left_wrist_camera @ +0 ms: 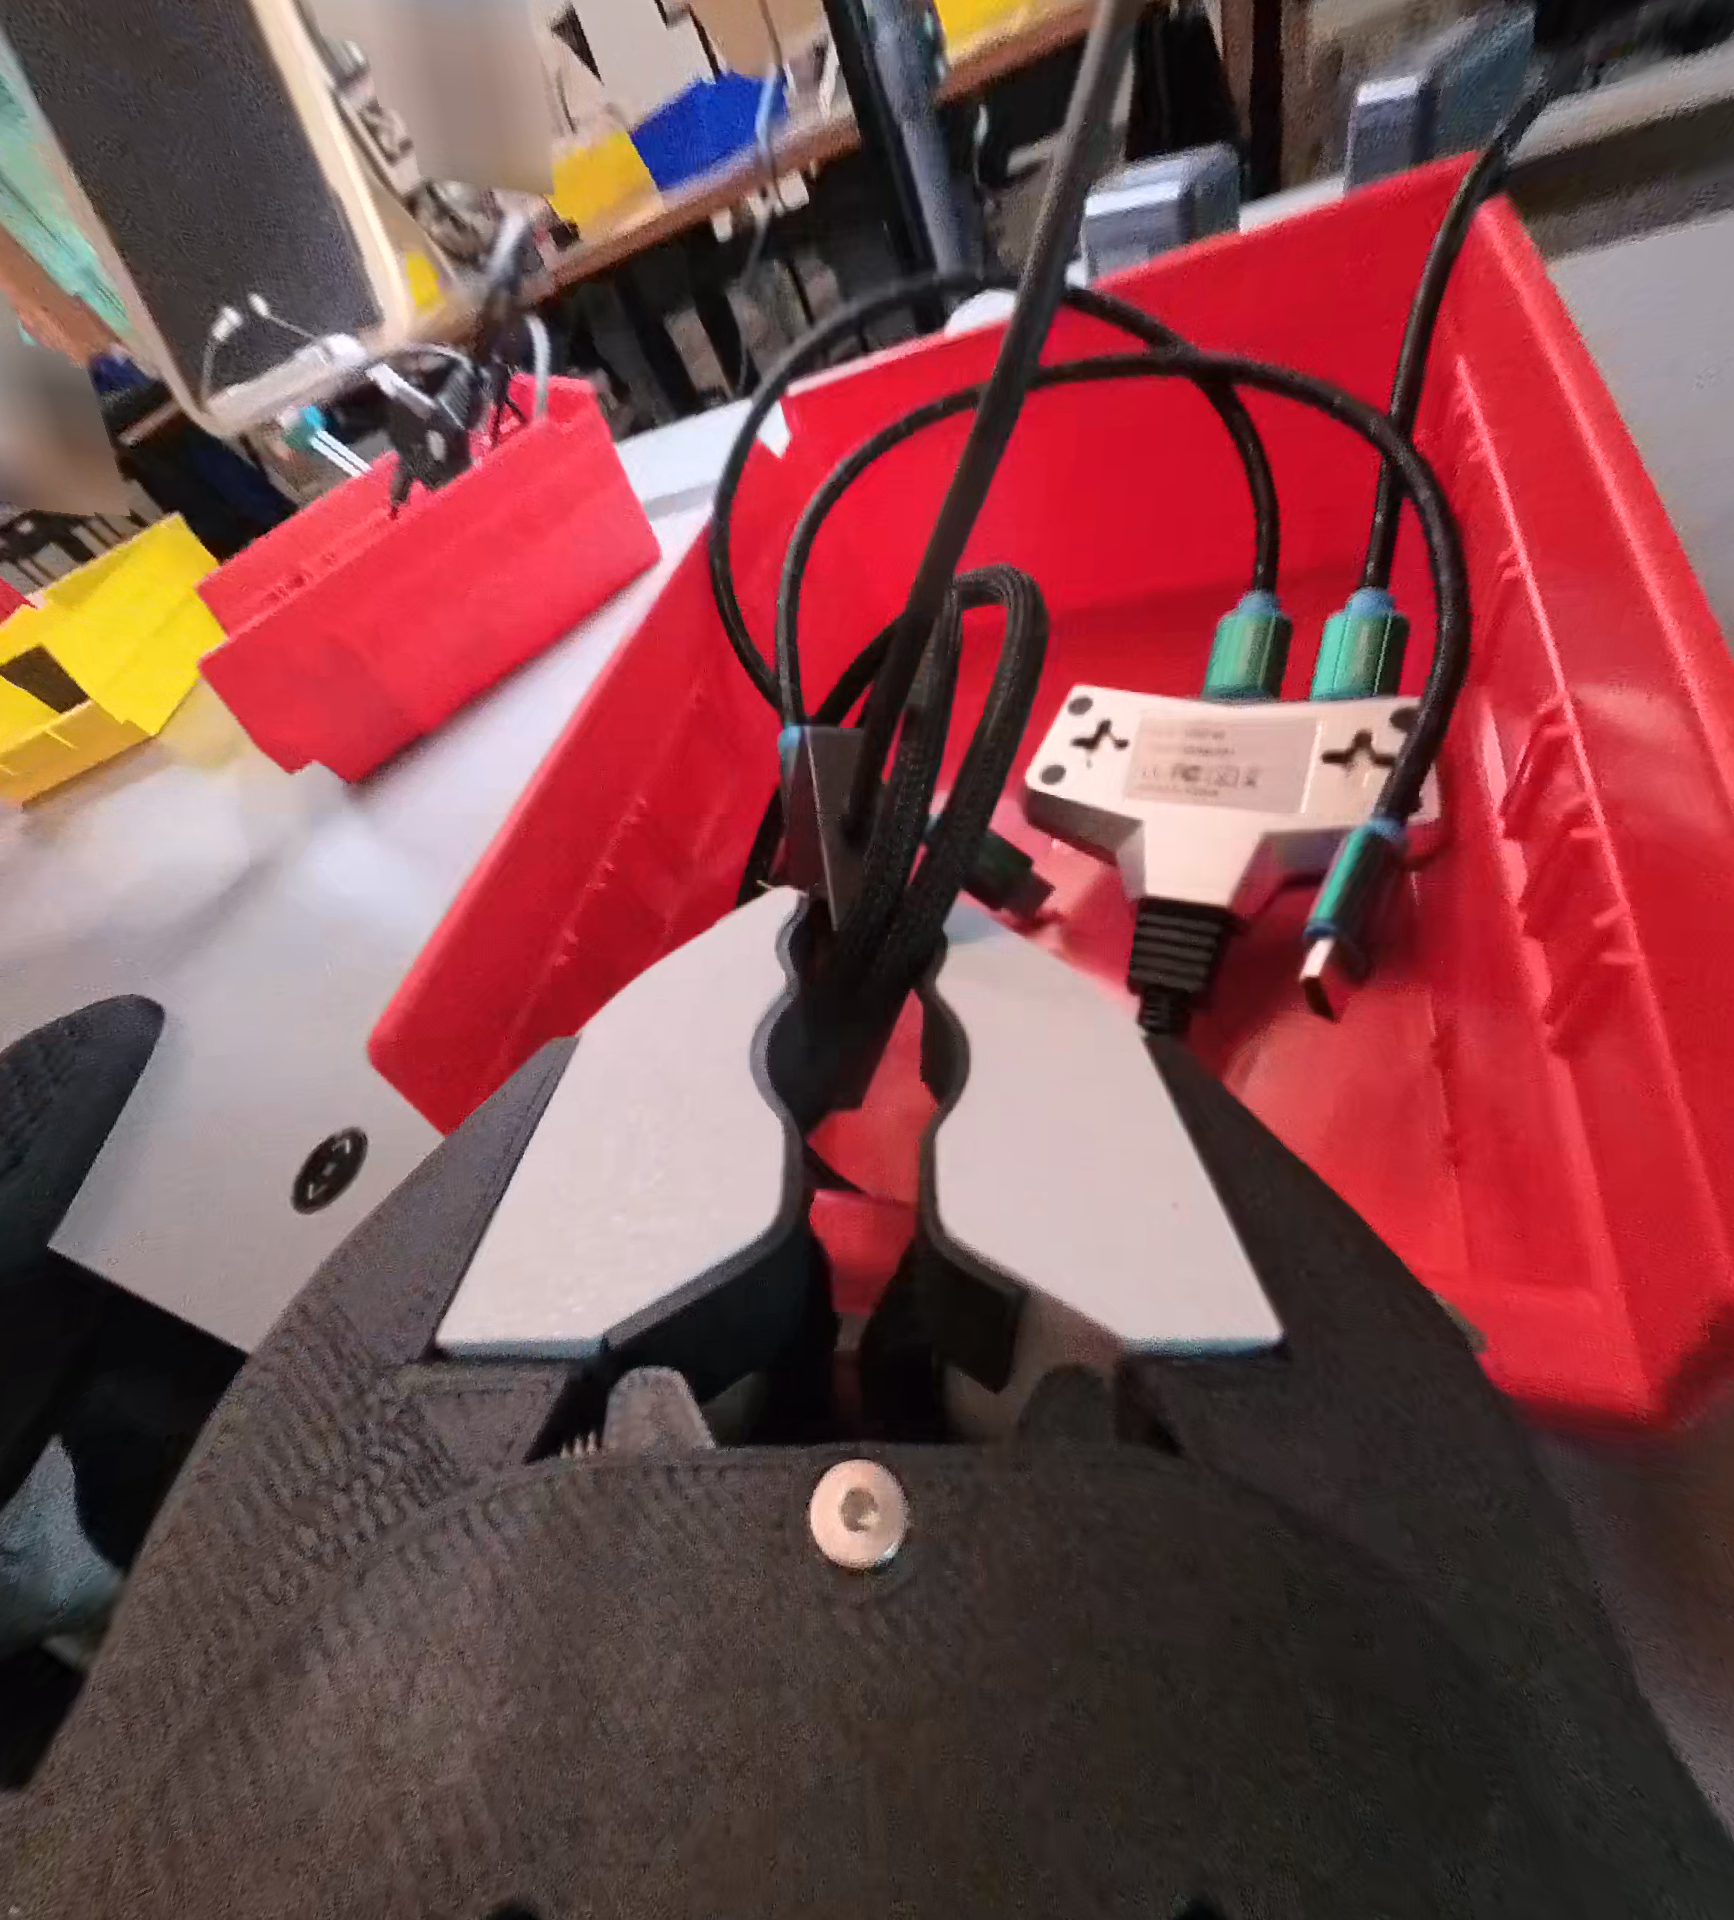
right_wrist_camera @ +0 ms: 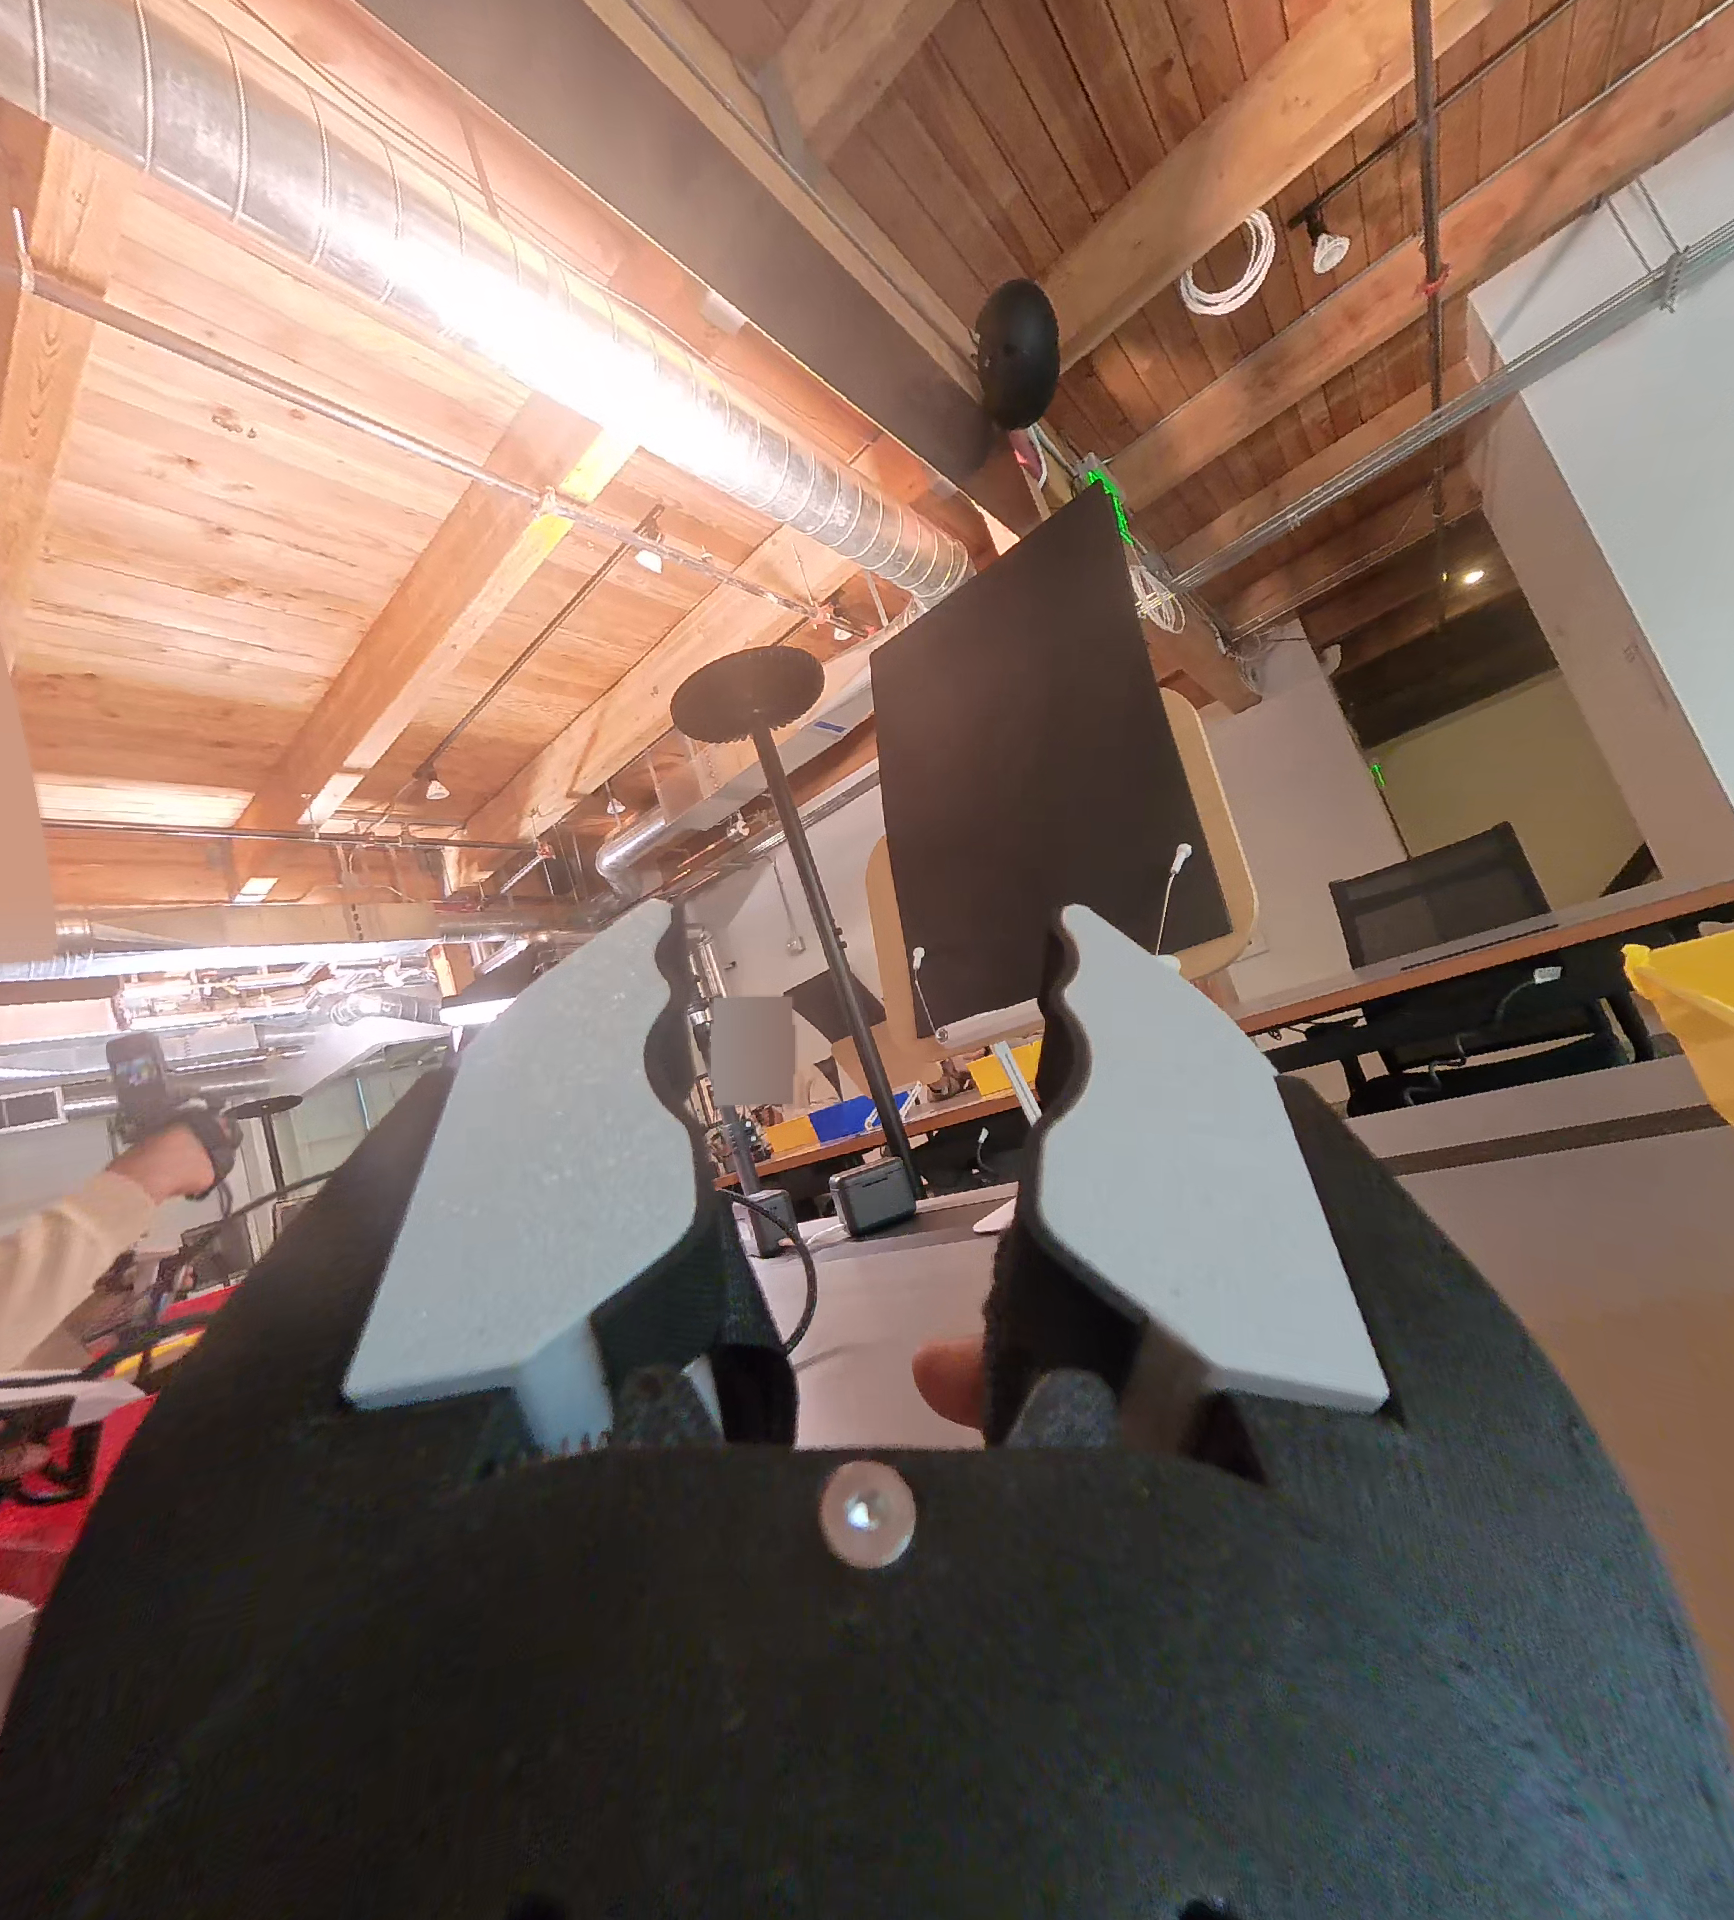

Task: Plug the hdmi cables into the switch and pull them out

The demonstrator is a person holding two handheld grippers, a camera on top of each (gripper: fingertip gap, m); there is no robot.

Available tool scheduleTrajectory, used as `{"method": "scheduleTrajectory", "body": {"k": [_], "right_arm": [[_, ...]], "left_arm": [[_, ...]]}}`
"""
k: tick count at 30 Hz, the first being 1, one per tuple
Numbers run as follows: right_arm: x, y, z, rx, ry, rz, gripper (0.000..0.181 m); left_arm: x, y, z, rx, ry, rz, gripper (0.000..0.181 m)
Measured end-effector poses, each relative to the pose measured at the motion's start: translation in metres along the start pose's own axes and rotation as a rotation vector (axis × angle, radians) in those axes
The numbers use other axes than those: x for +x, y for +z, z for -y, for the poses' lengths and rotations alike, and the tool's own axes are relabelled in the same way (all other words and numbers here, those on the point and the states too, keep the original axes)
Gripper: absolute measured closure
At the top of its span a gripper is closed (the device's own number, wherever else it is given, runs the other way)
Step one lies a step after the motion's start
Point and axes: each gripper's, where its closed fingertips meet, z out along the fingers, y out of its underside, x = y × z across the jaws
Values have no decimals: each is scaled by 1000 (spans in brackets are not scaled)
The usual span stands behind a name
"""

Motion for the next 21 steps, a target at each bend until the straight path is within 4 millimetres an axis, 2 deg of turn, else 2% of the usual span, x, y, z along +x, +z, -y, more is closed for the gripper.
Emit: {"method": "scheduleTrajectory", "body": {"k": [6,18,21], "right_arm": [[1,0,-1,-5,1,-4,117],[2,1,-3,-10,3,-9,117],[2,1,-3,-10,4,-9,118]], "left_arm": [[-20,-12,21,158,-149,-3,167],[-47,-29,58,296,-139,29,168],[-40,-30,60,268,-131,-37,167]]}}
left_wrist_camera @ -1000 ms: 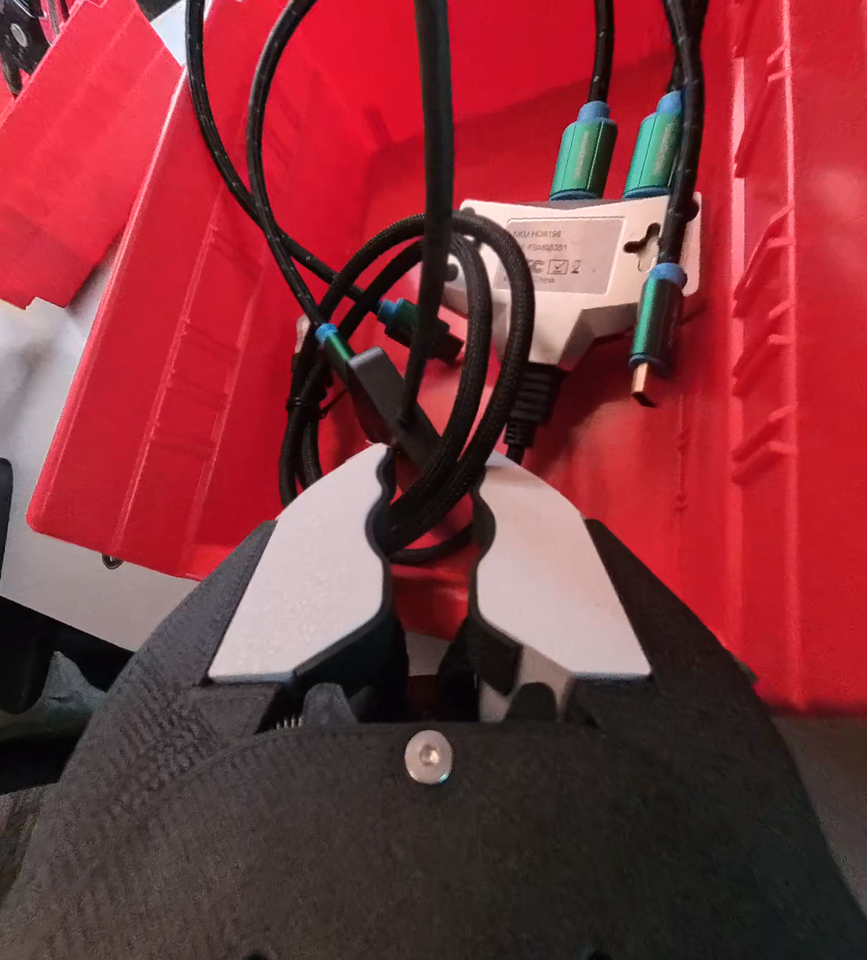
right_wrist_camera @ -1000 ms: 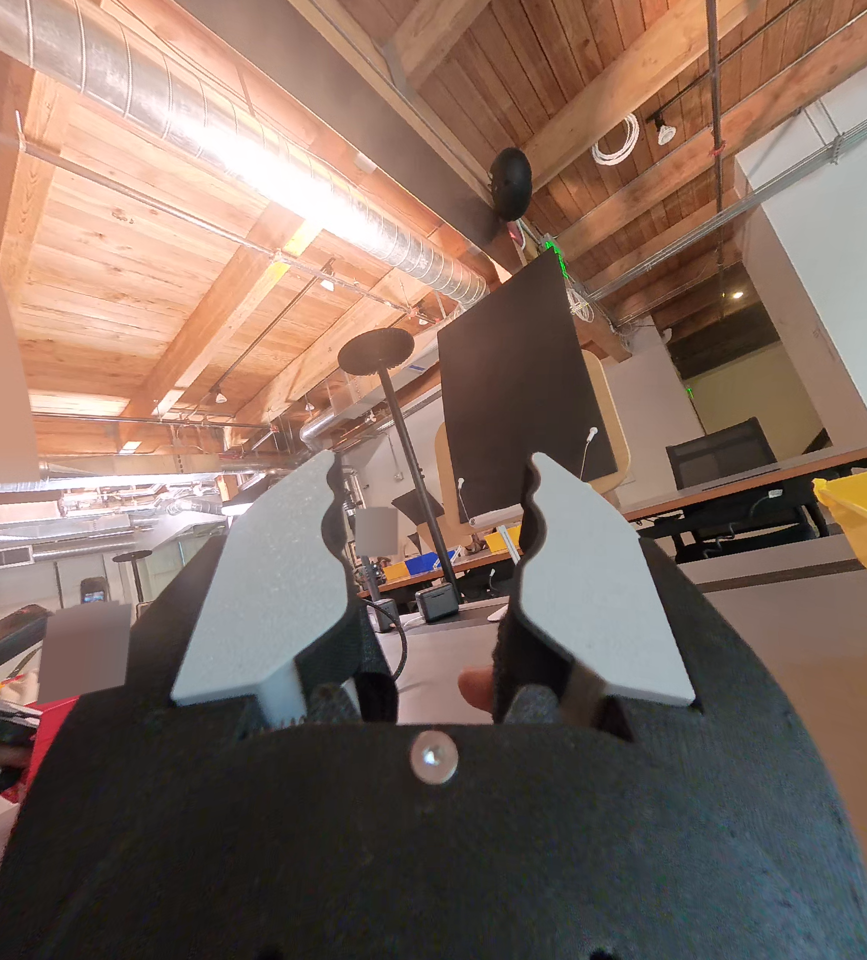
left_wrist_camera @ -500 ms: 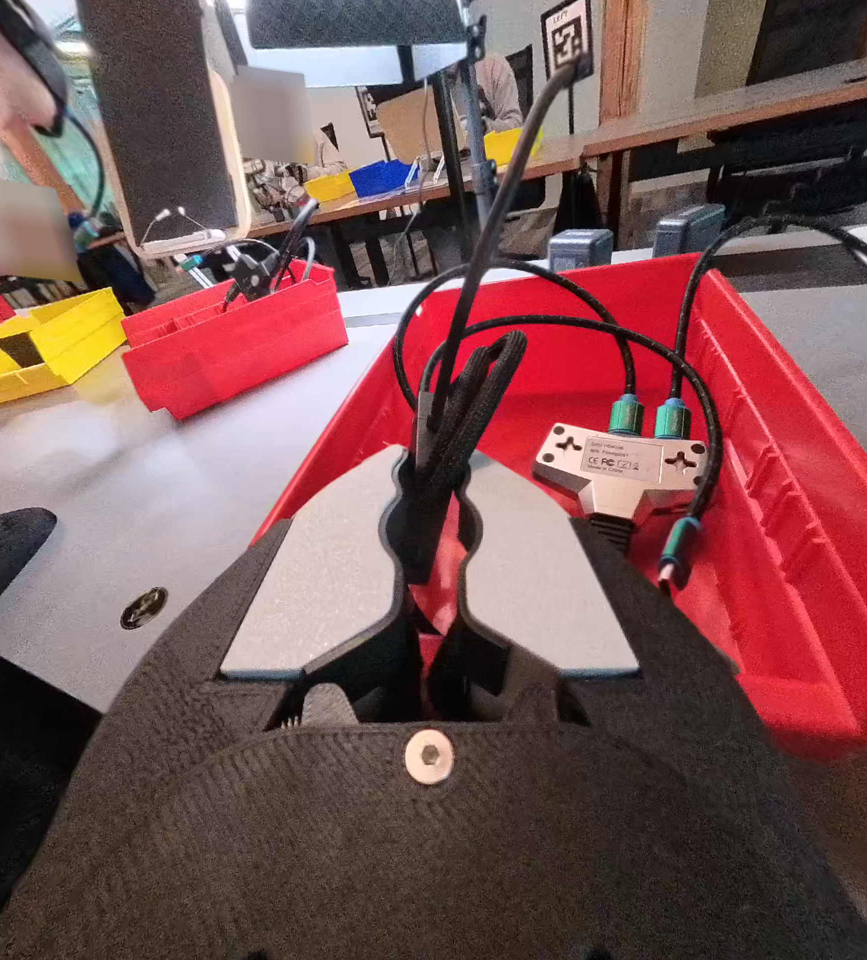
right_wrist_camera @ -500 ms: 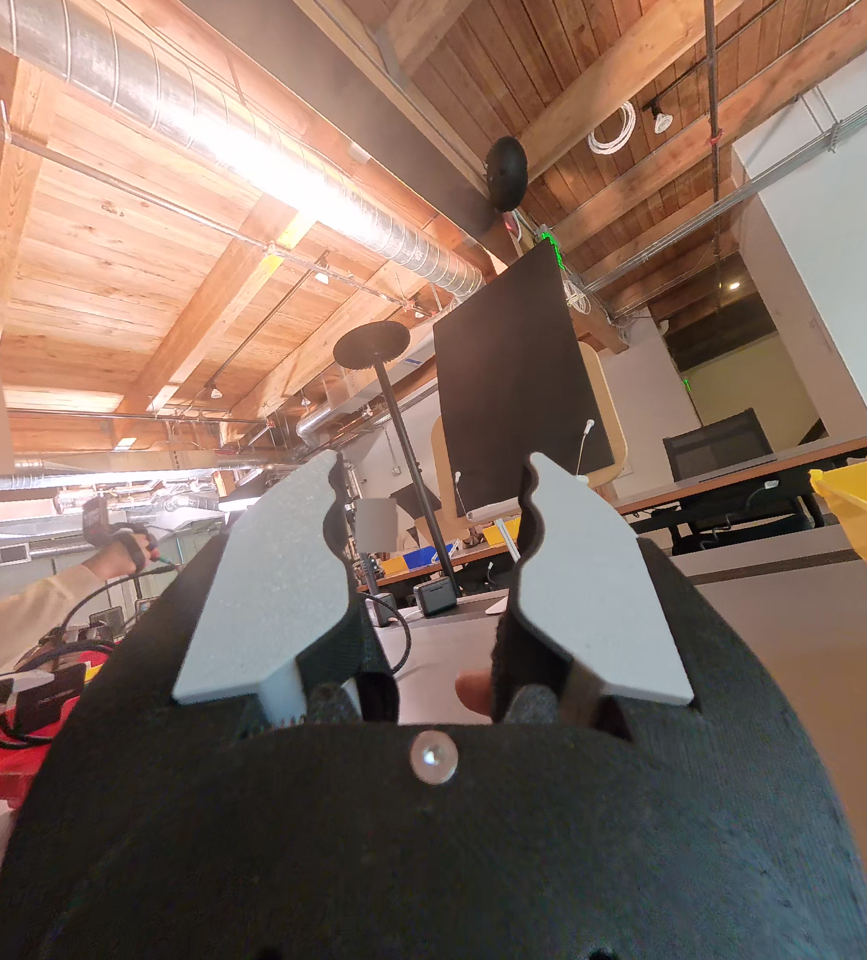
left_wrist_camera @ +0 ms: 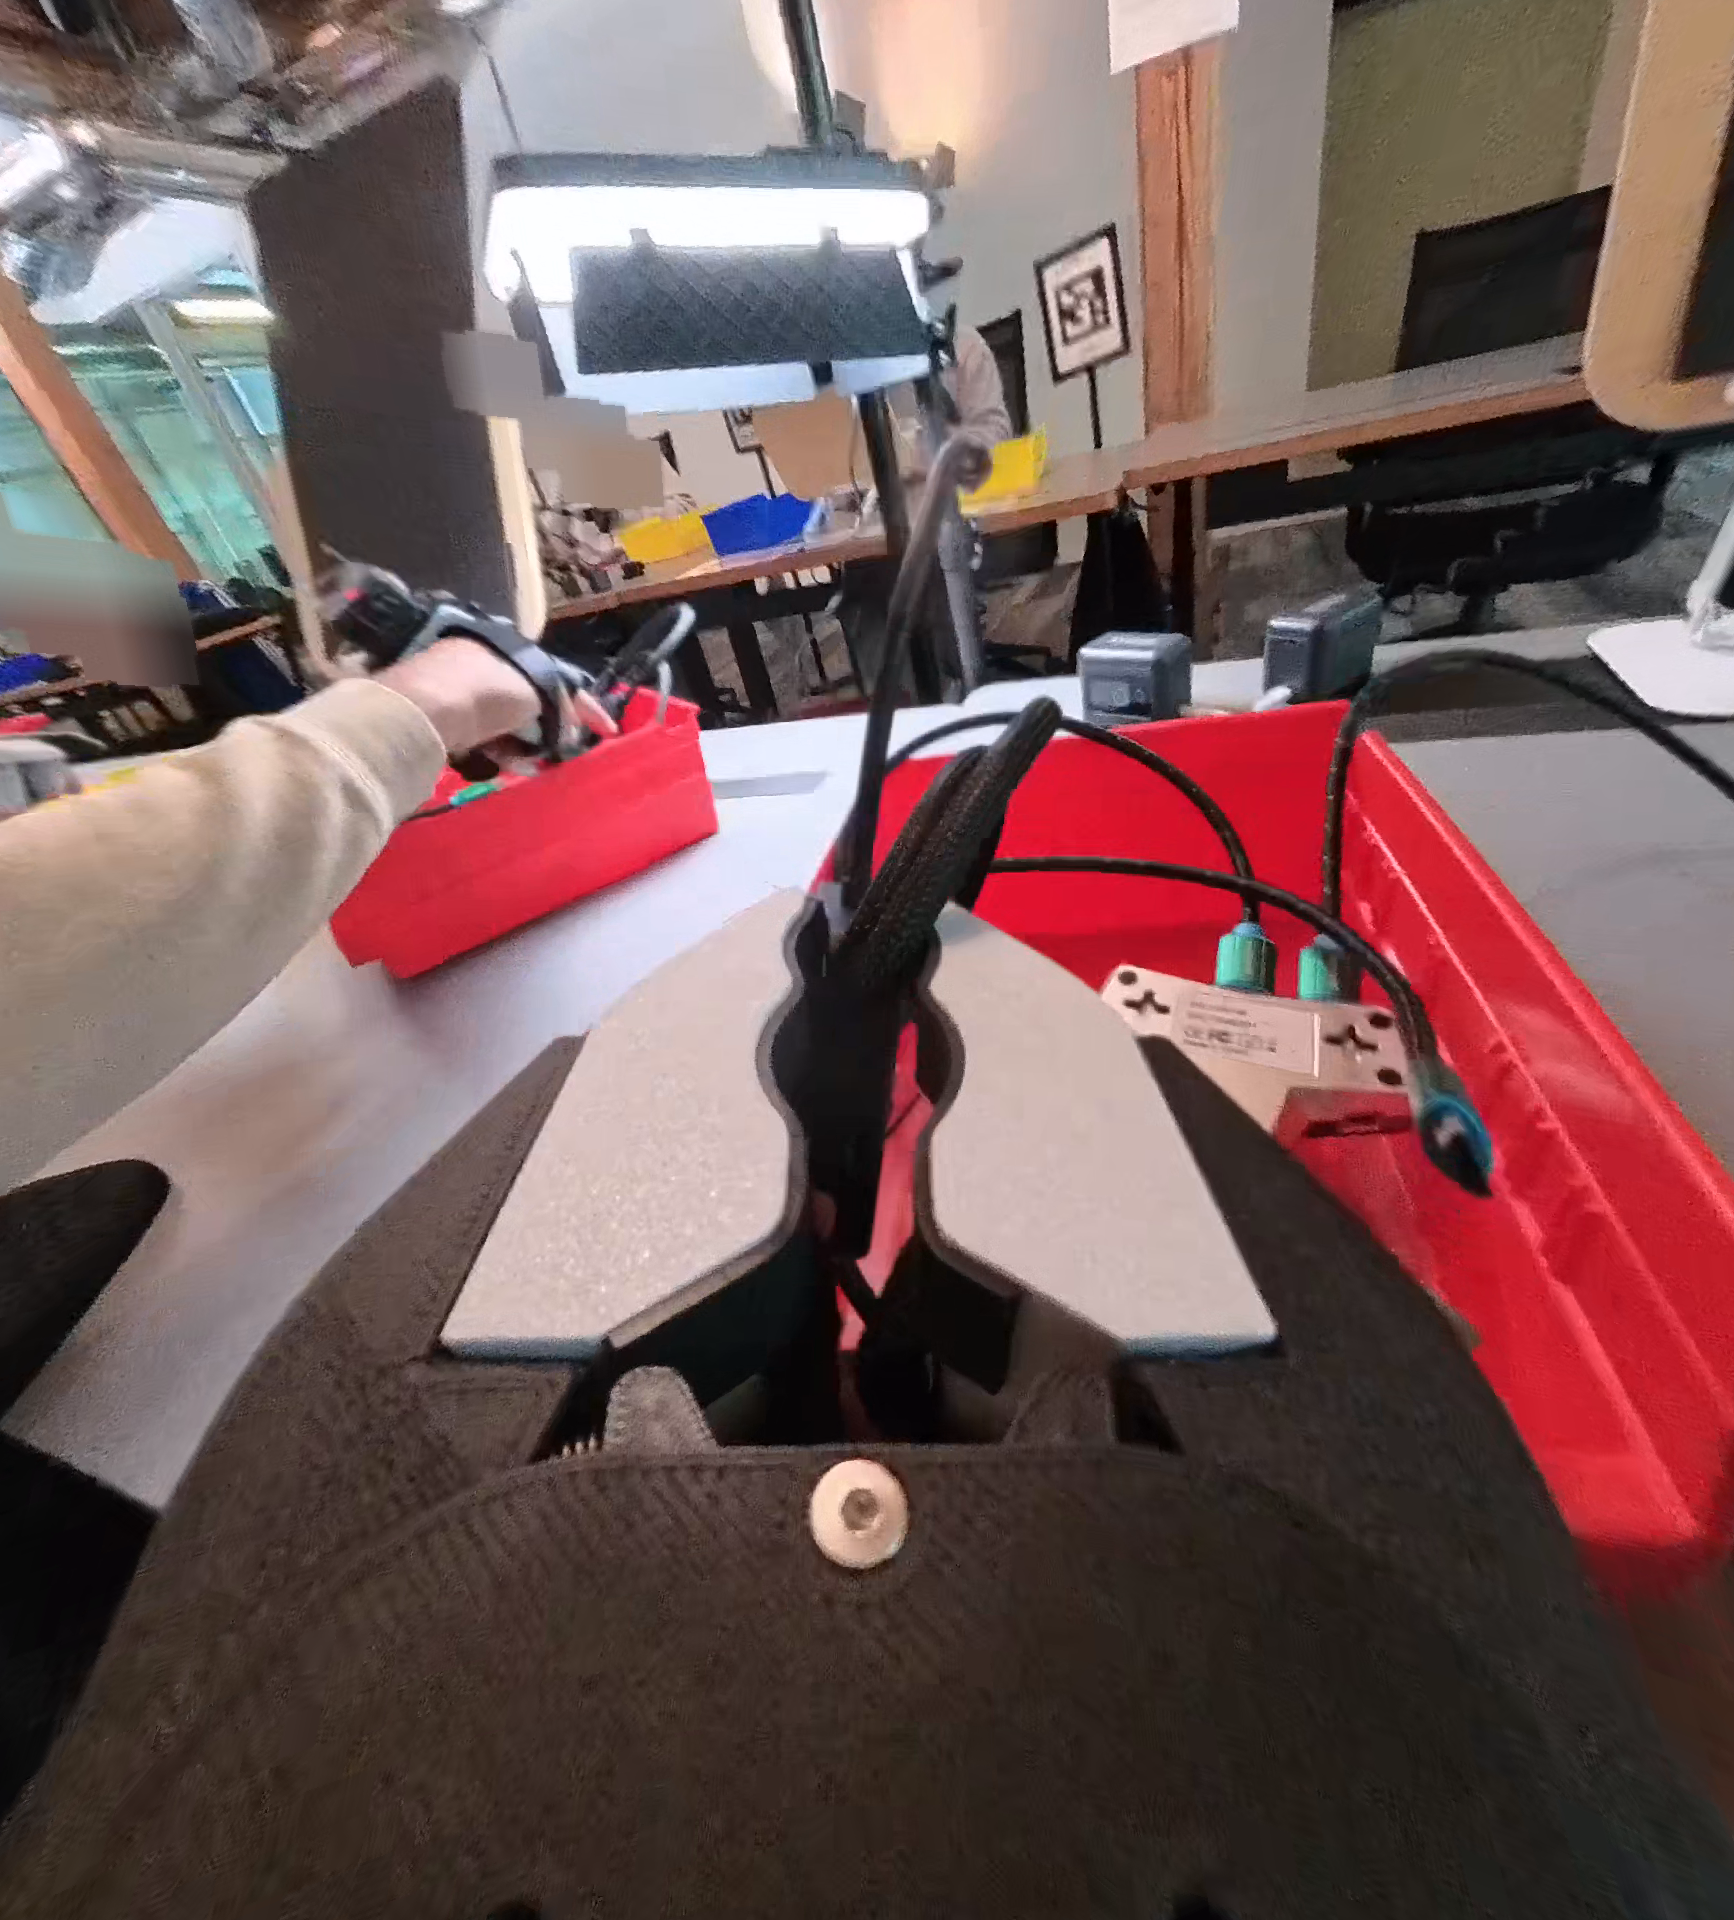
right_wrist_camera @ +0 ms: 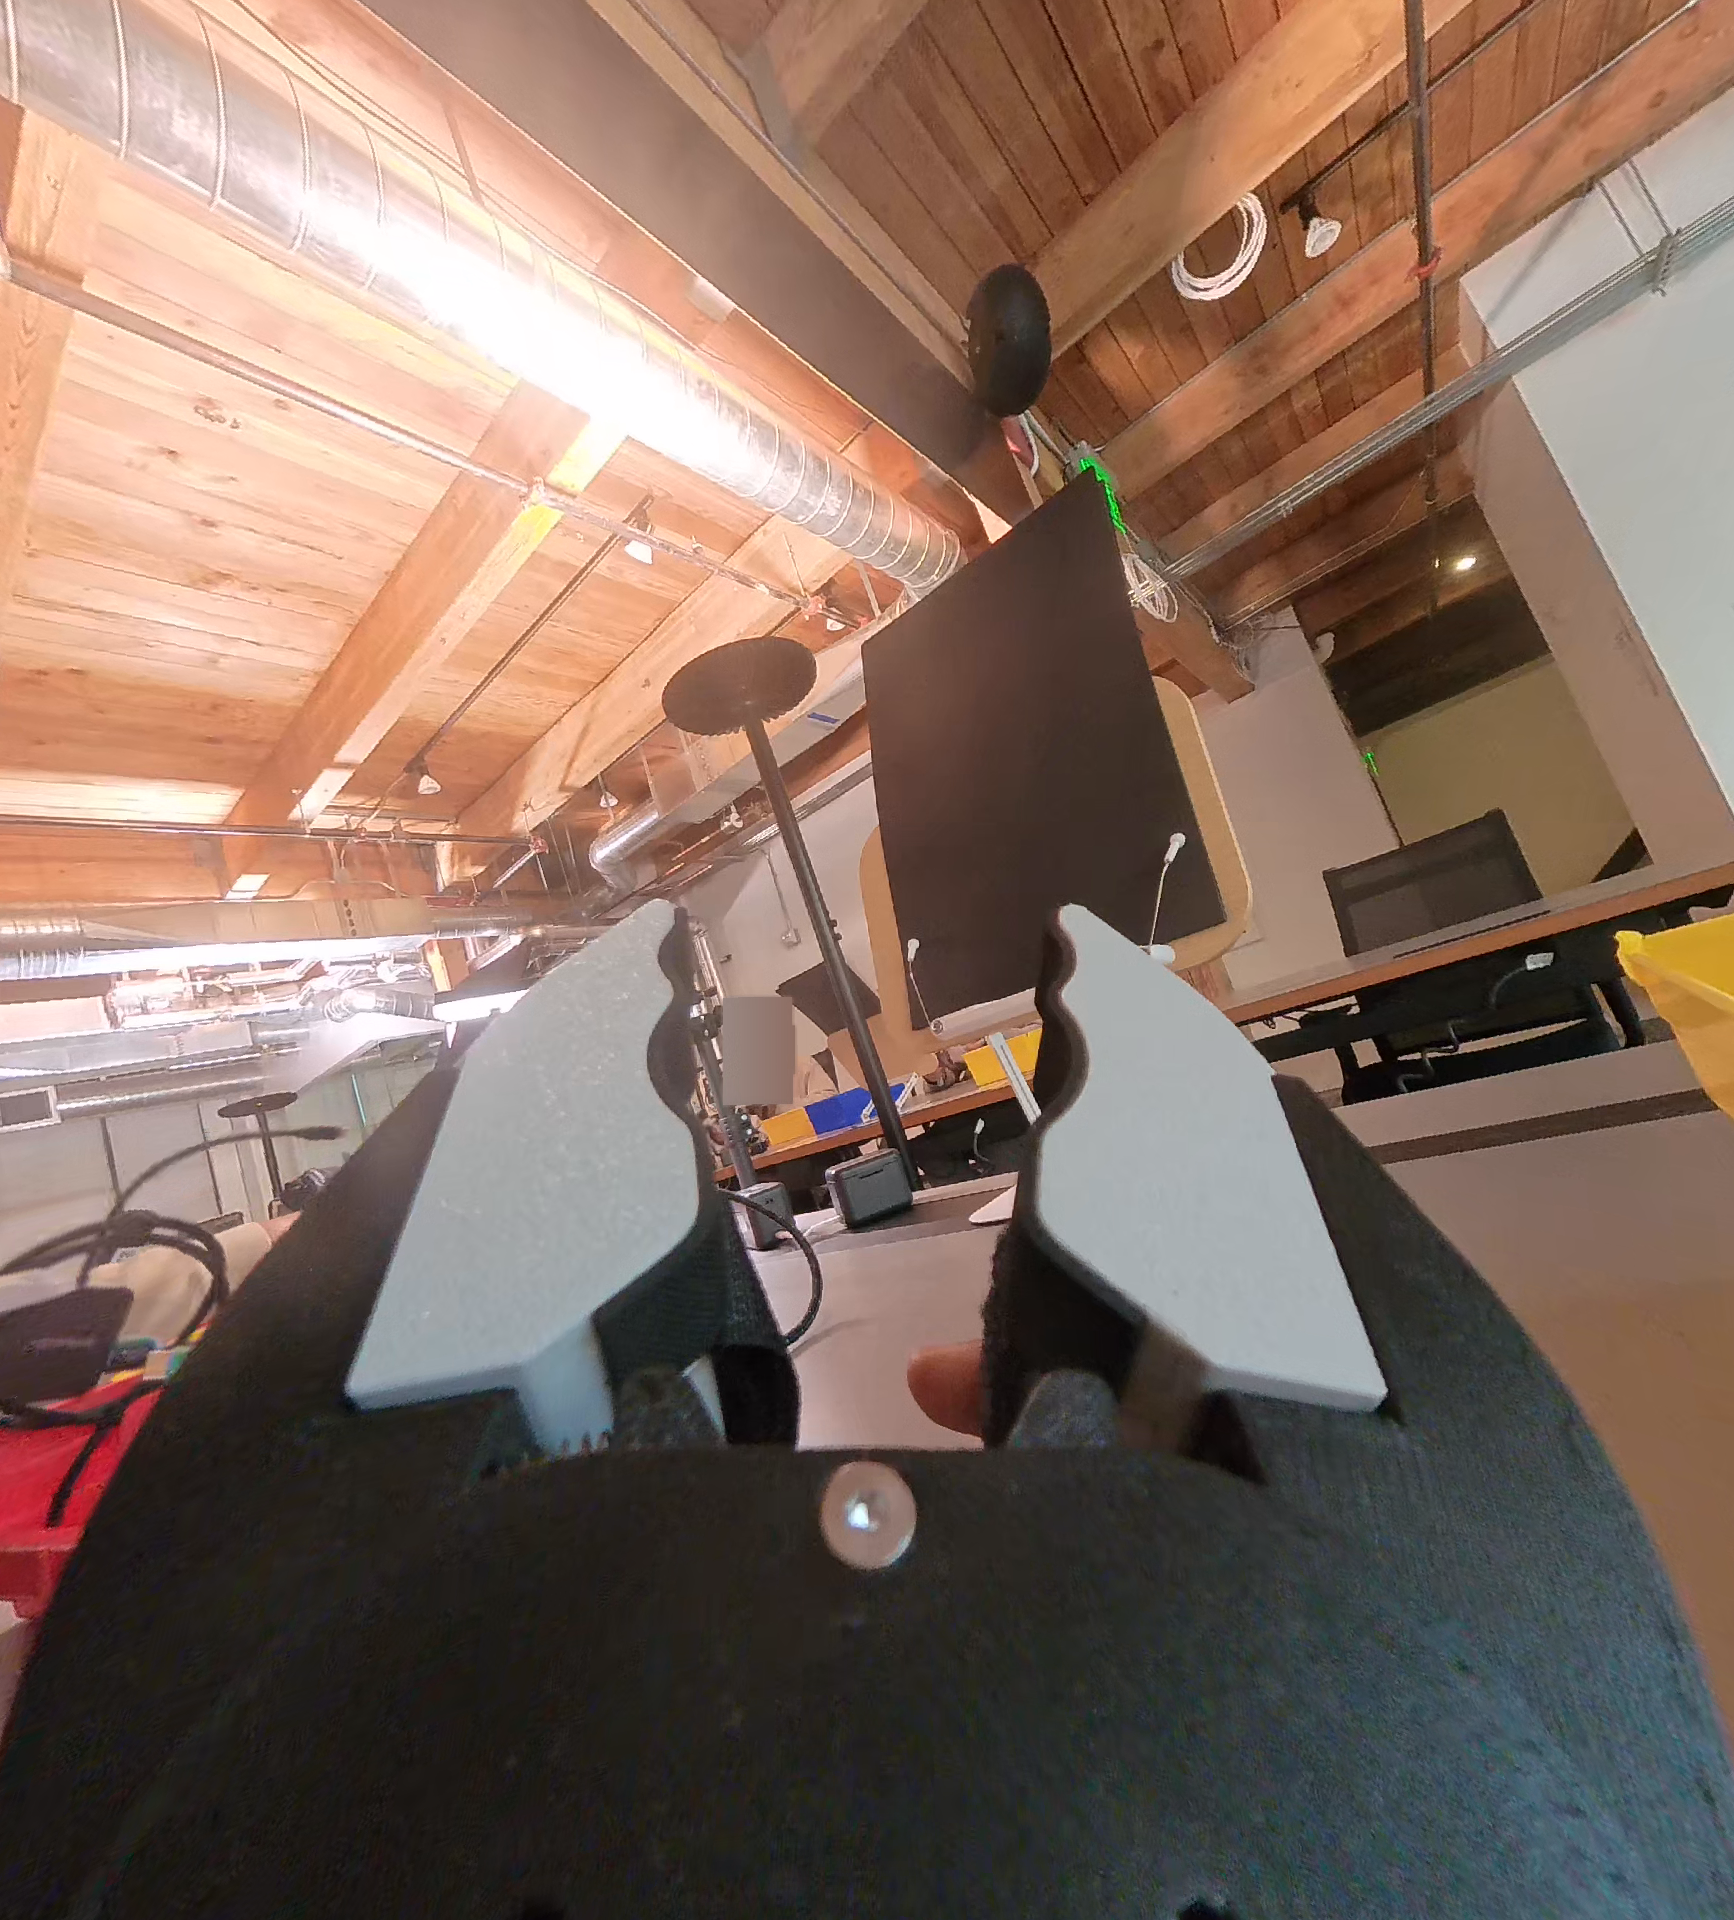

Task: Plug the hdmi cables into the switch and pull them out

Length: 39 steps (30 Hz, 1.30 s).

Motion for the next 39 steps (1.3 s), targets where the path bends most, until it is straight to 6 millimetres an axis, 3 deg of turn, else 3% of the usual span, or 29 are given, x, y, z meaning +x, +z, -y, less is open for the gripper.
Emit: {"method": "scheduleTrajectory", "body": {"k": [3,5,8,11,13,19,26,30,36,39], "right_arm": [[0,0,1,4,4,-1,118],[1,0,1,5,6,-2,118],[1,0,0,2,5,-3,118],[1,0,-1,-1,5,-4,118],[1,0,-1,0,6,-4,118],[2,1,-1,-3,6,-8,118],[3,2,-3,-13,5,-11,118],[3,2,-3,-13,8,-11,119],[3,2,-3,-10,9,-13,119],[3,2,-3,-12,10,-14,119]], "left_arm": [[31,3,-40,-202,53,-182,162],[46,0,-59,-247,97,-241,161],[64,-14,-49,-165,-4,-361,149],[53,-29,-14,-13,-124,-399,147],[38,-31,-5,-3,-163,-373,147],[14,1,-56,-339,17,-207,142],[47,18,-93,-600,36,-368,137],[52,11,-114,-715,93,-400,136],[52,21,-118,-705,125,-326,124],[58,25,-130,-750,174,-278,120]]}}
